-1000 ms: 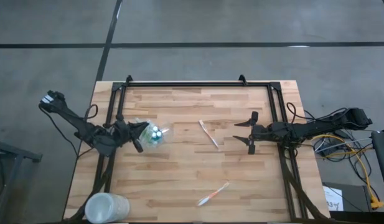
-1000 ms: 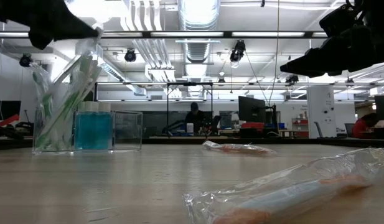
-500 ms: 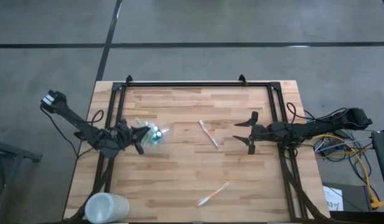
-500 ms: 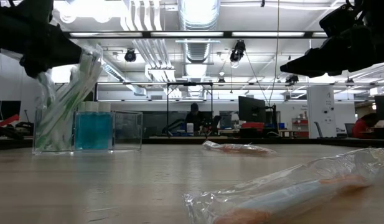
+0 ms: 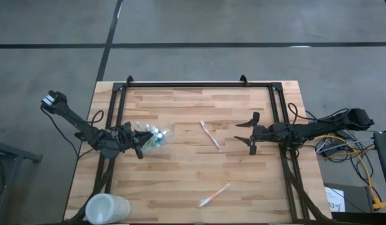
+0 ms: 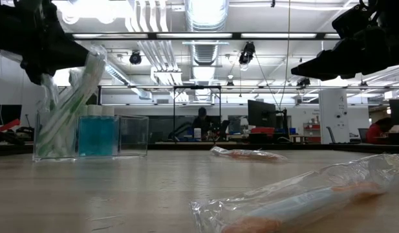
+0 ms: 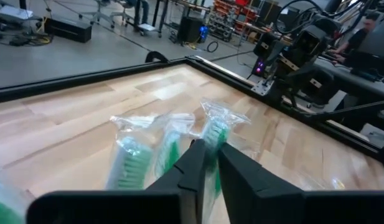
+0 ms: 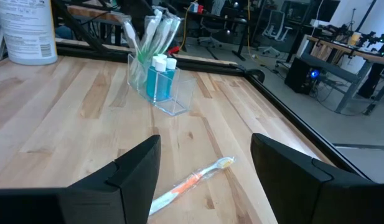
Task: Pick & Place toothbrushing station
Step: Put the green toothbrush into the transparent organizer, then move the transparent organizer to the center of the table
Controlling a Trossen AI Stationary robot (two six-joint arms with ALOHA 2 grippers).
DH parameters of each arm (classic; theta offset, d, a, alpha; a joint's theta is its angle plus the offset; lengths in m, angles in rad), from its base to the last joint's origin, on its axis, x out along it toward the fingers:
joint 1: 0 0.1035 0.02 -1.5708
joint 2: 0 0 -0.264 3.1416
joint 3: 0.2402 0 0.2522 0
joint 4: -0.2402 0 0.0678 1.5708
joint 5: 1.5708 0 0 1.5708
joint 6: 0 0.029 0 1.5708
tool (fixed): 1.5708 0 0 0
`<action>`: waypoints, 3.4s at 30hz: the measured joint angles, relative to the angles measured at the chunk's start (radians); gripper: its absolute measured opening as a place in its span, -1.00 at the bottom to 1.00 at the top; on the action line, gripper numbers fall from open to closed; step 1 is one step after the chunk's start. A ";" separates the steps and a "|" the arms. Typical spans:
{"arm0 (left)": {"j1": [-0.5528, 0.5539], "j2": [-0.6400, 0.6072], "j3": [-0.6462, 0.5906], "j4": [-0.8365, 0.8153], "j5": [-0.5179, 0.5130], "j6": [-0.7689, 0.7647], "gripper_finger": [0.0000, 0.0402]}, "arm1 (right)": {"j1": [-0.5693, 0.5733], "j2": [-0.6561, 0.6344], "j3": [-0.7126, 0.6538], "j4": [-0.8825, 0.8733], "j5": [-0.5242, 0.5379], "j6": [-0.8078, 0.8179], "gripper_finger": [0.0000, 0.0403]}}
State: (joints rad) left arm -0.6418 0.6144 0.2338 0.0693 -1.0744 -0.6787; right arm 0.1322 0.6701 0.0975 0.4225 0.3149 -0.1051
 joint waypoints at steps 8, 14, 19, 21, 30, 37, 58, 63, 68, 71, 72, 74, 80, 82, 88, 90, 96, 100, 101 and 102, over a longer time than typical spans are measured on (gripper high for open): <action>-0.001 0.000 0.062 -0.091 -0.003 -0.008 -0.58 | 0.000 0.000 0.000 0.000 0.000 0.000 0.21; -0.001 0.000 0.119 -0.243 0.036 -0.119 -0.57 | 0.000 0.000 0.000 0.000 0.000 0.000 0.21; -0.001 0.001 0.147 -0.374 0.096 -0.281 -0.53 | 0.000 0.000 0.000 0.000 0.000 0.000 0.21; -0.001 0.001 0.155 -0.399 0.120 -0.308 -0.51 | 0.000 0.000 0.000 0.000 0.000 0.000 0.21; -0.003 0.002 0.212 -0.467 0.149 -0.315 -0.50 | 0.000 0.000 0.000 0.000 0.000 0.000 0.21; -0.003 0.002 0.268 -0.566 0.167 -0.369 -0.44 | 0.000 0.000 0.000 0.000 0.000 0.000 0.21; -0.001 0.010 0.477 -0.776 0.139 -0.329 -0.32 | 0.000 0.000 0.000 0.000 0.000 0.000 0.21; 0.000 0.058 0.466 -0.770 0.129 -0.324 -0.32 | 0.000 0.000 0.000 0.000 0.000 0.000 0.21; 0.000 0.125 0.466 -0.638 0.120 -0.204 -0.32 | 0.000 0.000 0.000 0.000 0.000 0.000 0.21; 0.001 0.157 0.477 -0.480 0.111 -0.030 -0.32 | 0.000 0.000 0.000 0.000 0.000 0.000 0.21; 0.003 0.171 0.486 -0.433 0.112 0.028 -0.32 | 0.000 0.000 0.000 0.000 0.000 0.000 0.21; 0.006 0.205 0.512 -0.376 0.115 0.118 -0.32 | 0.000 0.000 0.000 0.000 0.000 0.000 0.21; 0.005 0.293 0.669 -0.375 0.136 0.253 -0.32 | 0.000 0.000 0.000 0.000 0.000 0.000 0.21; 0.005 0.308 0.736 -0.376 0.163 0.335 -0.32 | 0.000 0.000 0.000 0.000 0.000 0.000 0.21; 0.005 0.301 0.896 -0.393 0.437 0.641 -0.32 | 0.000 0.000 0.000 0.000 0.000 0.000 0.21; 0.003 0.281 0.904 -0.408 0.504 0.669 -0.32 | 0.000 0.000 0.000 0.000 0.000 0.000 0.21; -0.012 0.187 0.834 -0.392 0.549 0.668 -0.32 | 0.000 0.000 0.000 0.000 0.000 0.000 0.21; -0.039 0.130 0.734 -0.261 0.557 0.740 -0.32 | 0.000 0.000 0.000 0.000 0.000 0.000 0.21; -0.045 0.114 0.704 -0.212 0.558 0.785 -0.32 | 0.000 0.000 0.000 0.000 0.000 0.000 0.21; -0.051 0.095 0.674 -0.167 0.560 0.825 -0.32 | 0.000 0.000 0.000 0.000 0.000 0.000 0.21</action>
State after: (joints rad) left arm -0.6923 0.7094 0.9079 -0.0981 -0.5143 0.1465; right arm 0.1323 0.6701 0.0975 0.4225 0.3147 -0.1051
